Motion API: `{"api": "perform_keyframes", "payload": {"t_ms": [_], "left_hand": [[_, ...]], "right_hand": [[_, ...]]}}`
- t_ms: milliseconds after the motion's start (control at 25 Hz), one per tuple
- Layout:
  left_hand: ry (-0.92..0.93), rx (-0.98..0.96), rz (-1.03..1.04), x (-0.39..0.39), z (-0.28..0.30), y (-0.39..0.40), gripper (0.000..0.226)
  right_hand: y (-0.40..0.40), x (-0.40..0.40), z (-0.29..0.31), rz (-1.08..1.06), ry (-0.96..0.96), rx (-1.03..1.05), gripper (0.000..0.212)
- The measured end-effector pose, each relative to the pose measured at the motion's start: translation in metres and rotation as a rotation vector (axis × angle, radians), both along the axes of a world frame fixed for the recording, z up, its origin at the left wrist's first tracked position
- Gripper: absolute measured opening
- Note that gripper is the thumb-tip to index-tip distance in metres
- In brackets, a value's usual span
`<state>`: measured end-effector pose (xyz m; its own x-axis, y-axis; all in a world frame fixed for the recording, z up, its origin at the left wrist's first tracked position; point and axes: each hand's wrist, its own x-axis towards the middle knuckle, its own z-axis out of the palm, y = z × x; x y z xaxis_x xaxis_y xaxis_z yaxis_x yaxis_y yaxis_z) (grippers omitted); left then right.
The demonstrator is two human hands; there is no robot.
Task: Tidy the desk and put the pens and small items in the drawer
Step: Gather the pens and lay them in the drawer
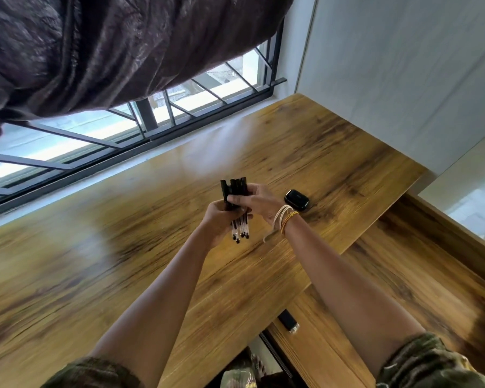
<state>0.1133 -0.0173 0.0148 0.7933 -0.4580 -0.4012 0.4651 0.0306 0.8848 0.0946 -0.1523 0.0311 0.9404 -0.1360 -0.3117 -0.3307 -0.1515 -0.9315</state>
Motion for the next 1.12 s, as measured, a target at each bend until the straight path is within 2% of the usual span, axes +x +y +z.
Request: {"api": "perform_keyframes", "payload": {"t_ms": [80, 160, 320, 520, 640, 840, 920, 1000, 1120], "left_hand": [[-0.197, 0.188, 0.003, 0.004, -0.002, 0.006, 0.010], [-0.352, 0.304, 0.050, 0.010, -0.002, 0.010, 0.007], [-0.487, 0.310, 0.077, 0.022, -0.006, 0.018, 0.016], [-0.410, 0.316, 0.068, 0.025, -0.031, 0.019, 0.016], [-0.350, 0.320, 0.038, 0.028, -0.040, 0.019, 0.020], [-0.454, 0.368, -0.047, 0.027, -0.027, 0.015, 0.020], [-0.415, 0.307, -0.093, 0.025, -0.024, 0.014, 0.027], [-0.381, 0.326, -0.107, 0.028, -0.024, 0.015, 0.036], [-0.221, 0.231, 0.057, 0.041, -0.016, 0.023, 0.026]], "right_hand": [[0.005, 0.003, 0.002, 0.073, -0.086, -0.087, 0.028], [0.010, 0.007, 0.003, 0.102, -0.192, -0.083, 0.027], [0.019, 0.017, -0.002, 0.121, -0.284, -0.112, 0.026], [0.028, 0.026, -0.024, 0.110, -0.250, -0.243, 0.033], [0.033, 0.029, -0.029, 0.100, -0.255, -0.212, 0.025], [0.033, 0.038, -0.031, 0.075, -0.247, -0.173, 0.026], [0.034, 0.040, -0.034, 0.068, -0.228, -0.179, 0.026], [0.037, 0.042, -0.034, 0.050, -0.241, -0.187, 0.026], [0.035, 0.045, -0.032, 0.044, -0.263, -0.166, 0.027]]}}
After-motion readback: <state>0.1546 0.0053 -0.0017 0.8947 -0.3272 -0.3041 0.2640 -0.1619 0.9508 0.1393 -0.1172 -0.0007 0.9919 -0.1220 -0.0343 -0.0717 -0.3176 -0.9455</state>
